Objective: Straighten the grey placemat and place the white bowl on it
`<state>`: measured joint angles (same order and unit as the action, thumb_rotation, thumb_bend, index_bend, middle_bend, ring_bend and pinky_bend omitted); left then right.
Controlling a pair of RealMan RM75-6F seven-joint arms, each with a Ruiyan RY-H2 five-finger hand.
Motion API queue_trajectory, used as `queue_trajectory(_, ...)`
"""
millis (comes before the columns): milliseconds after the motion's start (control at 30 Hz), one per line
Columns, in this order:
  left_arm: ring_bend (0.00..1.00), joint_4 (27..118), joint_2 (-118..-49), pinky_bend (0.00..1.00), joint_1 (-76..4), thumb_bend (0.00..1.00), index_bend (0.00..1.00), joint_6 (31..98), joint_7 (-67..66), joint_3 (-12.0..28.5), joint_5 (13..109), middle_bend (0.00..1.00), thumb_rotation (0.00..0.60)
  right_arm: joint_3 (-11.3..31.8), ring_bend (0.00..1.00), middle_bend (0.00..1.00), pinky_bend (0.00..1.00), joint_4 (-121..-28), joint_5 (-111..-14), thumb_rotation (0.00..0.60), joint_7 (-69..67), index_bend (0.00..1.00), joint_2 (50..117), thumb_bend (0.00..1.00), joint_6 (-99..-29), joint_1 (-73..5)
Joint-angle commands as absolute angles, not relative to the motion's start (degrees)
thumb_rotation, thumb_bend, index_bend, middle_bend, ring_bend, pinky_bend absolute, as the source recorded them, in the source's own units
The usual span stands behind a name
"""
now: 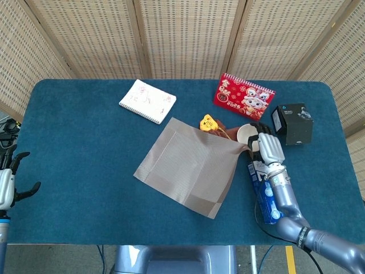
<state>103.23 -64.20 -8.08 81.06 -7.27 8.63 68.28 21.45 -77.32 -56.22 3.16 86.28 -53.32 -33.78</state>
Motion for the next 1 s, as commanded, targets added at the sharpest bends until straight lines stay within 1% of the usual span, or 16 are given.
queue_trajectory(33,0.0,103.2,-64.2,0.0,-8.1,0.24,0.19,81.0,-7.3,8.7,68.1,0.0,0.6,22.0,0.0,0.19,0.0,-75.7,-54.8,0.6,3.6,0.81,86.3,0.71,-52.9,-34.6)
queue_trajectory(67,0.0,103.1,-64.2,0.0,-8.1,0.24,0.19,81.0,-7.3,8.7,68.1,0.0,0.6,22.2,0.0,0.19,0.0,-75.4,-54.3,0.6,3.5,0.8,86.2,0.7,-52.9,-34.7)
queue_trajectory(100,0.0,103.1,-64.2,0.0,-8.1,0.24,0.19,81.0,-7.3,8.7,68.1,0.0,0.6,22.4,0.0,0.18,0.0,-75.1,-54.0,0.6,3.4,0.79,86.1,0.65,-52.9,-34.8)
queue_trajectory(167,0.0,103.0,-64.3,0.0,-8.1,0.24,0.19,81.0,-7.4,8.7,68.0,0.0,0.6,22.6,0.0,0.12,0.0,-74.9,-53.6,0.6,3.2,0.72,85.9,0.56,-53.0,-34.8)
queue_trajectory(233,0.0,103.0,-64.3,0.0,-8.2,0.24,0.19,80.9,-7.4,8.7,68.0,0.0,0.6,22.8,0.0,0.03,0.0,-74.9,-53.5,0.6,2.4,0.59,85.4,0.48,-53.3,-34.6)
queue_trajectory(267,0.0,102.9,-64.3,0.0,-8.2,0.24,0.19,80.9,-7.4,8.7,68.0,0.0,0.6,22.7,0.0,0.01,0.0,-74.9,-53.6,0.6,2.0,0.55,85.1,0.46,-53.4,-34.4)
queue_trajectory(300,0.0,102.9,-64.4,0.0,-8.2,0.24,0.19,80.8,-7.5,8.6,68.0,0.0,0.6,22.6,0.0,0.0,0.0,-75.2,-53.8,0.6,1.5,0.48,84.5,0.44,-53.3,-34.2)
queue_trajectory(333,0.0,102.9,-64.4,0.0,-8.2,0.24,0.19,80.8,-7.5,8.6,68.0,0.0,0.6,22.4,0.0,0.0,0.0,-75.5,-54.1,0.6,1.2,0.41,83.9,0.42,-53.2,-34.0)
queue_trajectory(367,0.0,102.9,-64.4,0.0,-8.2,0.24,0.19,80.8,-7.5,8.6,68.1,0.0,0.6,22.4,0.0,0.0,0.0,-75.9,-54.3,0.6,0.8,0.37,83.3,0.41,-53.4,-33.7)
queue_trajectory(433,0.0,103.0,-64.4,0.0,-8.3,0.24,0.19,80.8,-7.6,8.5,68.3,0.0,0.6,22.4,0.0,0.0,0.0,-77.2,-55.0,0.6,0.0,0.23,81.7,0.38,-54.7,-32.6)
queue_trajectory(533,0.0,103.1,-64.5,0.0,-8.2,0.24,0.19,80.8,-7.7,8.4,68.5,0.0,0.6,21.6,0.0,0.0,0.0,-80.6,-56.9,0.6,-1.0,0.13,78.5,0.35,-56.9,-30.3)
queue_trajectory(667,0.0,103.3,-64.4,0.0,-8.2,0.24,0.18,80.9,-7.9,8.0,69.2,0.0,0.6,20.3,0.0,0.0,0.0,-83.9,-59.9,0.6,-3.8,0.09,74.9,0.32,-59.8,-27.1)
queue_trajectory(767,0.0,103.3,-64.5,0.0,-8.3,0.24,0.17,80.9,-8.1,7.9,69.5,0.0,0.6,19.4,0.0,0.0,0.0,-85.4,-62.3,0.6,-6.2,0.09,73.2,0.3,-61.3,-25.2)
queue_trajectory(933,0.0,103.1,-65.0,0.0,-8.4,0.24,0.15,80.9,-8.7,7.6,70.0,0.0,0.6,16.3,0.0,0.0,0.0,-87.6,-67.7,0.6,-11.0,0.09,70.1,0.24,-64.8,-21.1)
queue_trajectory(1000,0.0,102.9,-65.2,0.0,-8.5,0.24,0.15,81.1,-8.7,7.6,70.3,0.0,0.6,15.0,0.0,0.0,0.0,-87.9,-69.6,0.6,-12.8,0.09,69.4,0.23,-66.6,-19.3)
